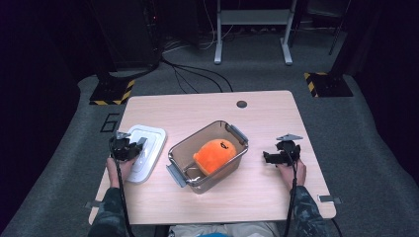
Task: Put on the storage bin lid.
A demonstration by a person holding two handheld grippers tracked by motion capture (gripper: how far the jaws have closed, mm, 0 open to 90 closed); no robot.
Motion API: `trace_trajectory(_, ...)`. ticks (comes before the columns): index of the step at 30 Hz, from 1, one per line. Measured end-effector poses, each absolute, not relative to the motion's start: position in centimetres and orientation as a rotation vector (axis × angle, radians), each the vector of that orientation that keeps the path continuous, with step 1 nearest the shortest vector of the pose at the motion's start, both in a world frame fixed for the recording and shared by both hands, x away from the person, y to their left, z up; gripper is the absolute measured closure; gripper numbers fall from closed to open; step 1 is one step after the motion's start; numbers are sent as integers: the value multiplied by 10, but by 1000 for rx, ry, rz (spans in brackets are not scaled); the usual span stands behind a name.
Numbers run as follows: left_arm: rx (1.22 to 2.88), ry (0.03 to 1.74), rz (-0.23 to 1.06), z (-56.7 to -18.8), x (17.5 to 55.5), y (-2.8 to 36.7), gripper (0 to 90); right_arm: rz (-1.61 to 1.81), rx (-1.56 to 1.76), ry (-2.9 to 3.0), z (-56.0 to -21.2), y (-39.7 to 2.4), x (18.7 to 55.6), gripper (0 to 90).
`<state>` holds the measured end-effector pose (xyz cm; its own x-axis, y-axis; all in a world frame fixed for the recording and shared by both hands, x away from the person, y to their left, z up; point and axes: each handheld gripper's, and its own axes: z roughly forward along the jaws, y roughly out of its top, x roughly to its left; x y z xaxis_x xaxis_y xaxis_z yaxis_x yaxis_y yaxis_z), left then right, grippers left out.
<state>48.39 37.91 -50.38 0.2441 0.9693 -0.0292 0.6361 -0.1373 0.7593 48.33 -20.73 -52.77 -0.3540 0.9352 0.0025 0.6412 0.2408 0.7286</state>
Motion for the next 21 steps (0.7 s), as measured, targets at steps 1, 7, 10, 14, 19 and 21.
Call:
trace_trajectory(1, 1856, 1469, 642, -501, 482, 378, 663, 903, 1441, 2083, -528, -207, 483, 50)
trace_trajectory(7, 1841, 1437, 664, -491, 474, 379, 663, 902, 1441, 2082, -528, -207, 483, 52)
trace_trajectory(10, 1844, 1434, 667, -486, 470, 380, 663, 903, 1441, 2084, -528, -207, 483, 52)
trace_trajectory(14, 1837, 1419, 666, -480, 465, 381, 663, 903, 1441, 2083, -528, -207, 483, 52)
trace_trajectory(19, 1839, 1382, 651, -468, 459, 383, 663, 903, 1442, 2083, -528, -207, 483, 52)
trace_trajectory(21, 1841, 1376, 650, -466, 458, 383, 663, 902, 1442, 2081, -528, -207, 483, 52)
